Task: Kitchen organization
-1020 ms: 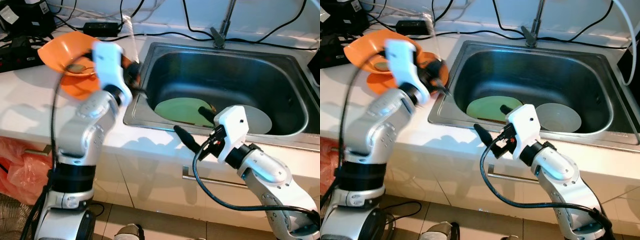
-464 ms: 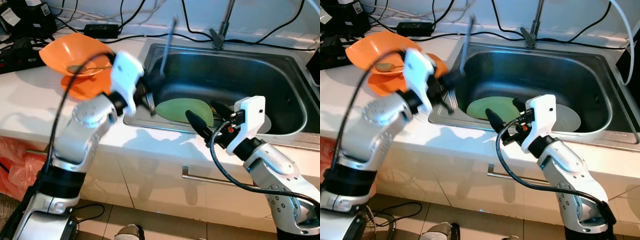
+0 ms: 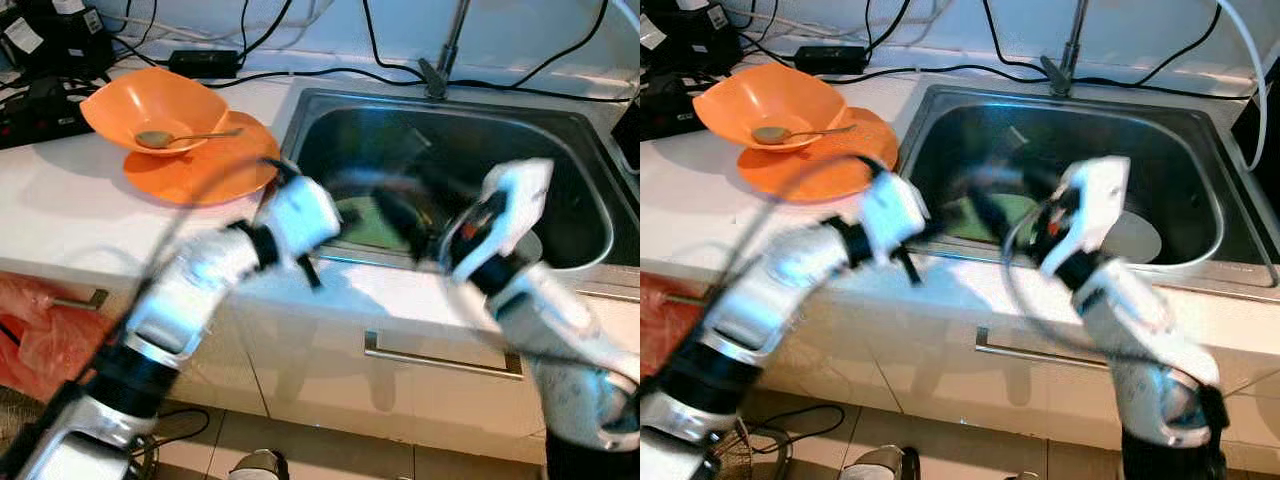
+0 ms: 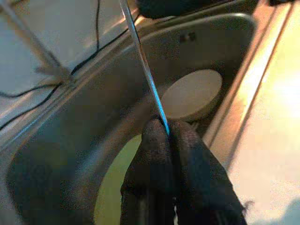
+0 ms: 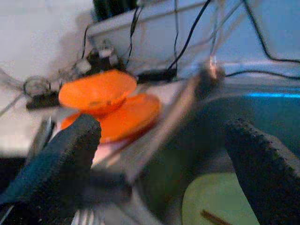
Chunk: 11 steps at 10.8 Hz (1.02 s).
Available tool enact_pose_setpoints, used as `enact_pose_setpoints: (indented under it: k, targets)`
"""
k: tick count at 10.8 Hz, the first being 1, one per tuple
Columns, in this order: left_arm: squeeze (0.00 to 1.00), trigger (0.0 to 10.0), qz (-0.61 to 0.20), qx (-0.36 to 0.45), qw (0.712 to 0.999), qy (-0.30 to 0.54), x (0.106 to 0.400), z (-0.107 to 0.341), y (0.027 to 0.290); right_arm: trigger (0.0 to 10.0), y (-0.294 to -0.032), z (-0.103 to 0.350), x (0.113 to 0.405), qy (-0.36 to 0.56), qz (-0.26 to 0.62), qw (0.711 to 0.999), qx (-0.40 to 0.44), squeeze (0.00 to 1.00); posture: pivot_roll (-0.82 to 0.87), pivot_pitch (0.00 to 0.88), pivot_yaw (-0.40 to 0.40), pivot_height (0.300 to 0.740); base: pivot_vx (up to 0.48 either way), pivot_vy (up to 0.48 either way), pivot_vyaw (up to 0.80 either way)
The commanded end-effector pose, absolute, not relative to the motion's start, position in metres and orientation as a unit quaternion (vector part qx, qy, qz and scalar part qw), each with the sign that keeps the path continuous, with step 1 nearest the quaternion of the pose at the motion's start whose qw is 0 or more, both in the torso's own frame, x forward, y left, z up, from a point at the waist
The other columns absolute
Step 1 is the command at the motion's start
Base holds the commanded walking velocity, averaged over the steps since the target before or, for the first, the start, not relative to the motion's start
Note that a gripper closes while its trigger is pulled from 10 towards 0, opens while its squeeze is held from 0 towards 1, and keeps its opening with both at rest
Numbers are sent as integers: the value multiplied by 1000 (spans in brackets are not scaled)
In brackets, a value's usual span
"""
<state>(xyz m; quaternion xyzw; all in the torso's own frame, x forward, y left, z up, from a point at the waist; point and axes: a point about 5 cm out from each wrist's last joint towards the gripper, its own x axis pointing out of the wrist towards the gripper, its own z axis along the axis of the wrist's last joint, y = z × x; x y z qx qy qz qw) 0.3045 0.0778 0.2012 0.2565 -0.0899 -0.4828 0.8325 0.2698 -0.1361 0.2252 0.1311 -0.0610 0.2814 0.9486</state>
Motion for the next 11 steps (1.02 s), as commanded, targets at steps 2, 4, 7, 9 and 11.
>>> enact_pose_setpoints:
  k: [2,4,7,9,11]
  targets:
    - [0,0,-495,277,818,-98,301,195,70,10000,-138,229,269,-63,276,948,146,0,83,72,12,740,0,0,0]
    - [0,0,-471,281,825,-136,303,201,63,3373,-135,227,269,-55,278,947,151,0,82,73,11,740,0,0,0]
    - [0,0,-425,295,837,-176,309,208,66,0,-136,226,268,-49,272,948,158,0,79,74,12,740,0,0,0]
    - [0,0,-428,319,825,-187,308,205,63,0,-136,224,269,-39,262,951,160,0,81,79,9,740,0,0,0]
    - [0,0,-430,312,822,-203,304,206,58,0,-135,222,269,-32,259,952,160,0,80,85,6,740,0,0,0]
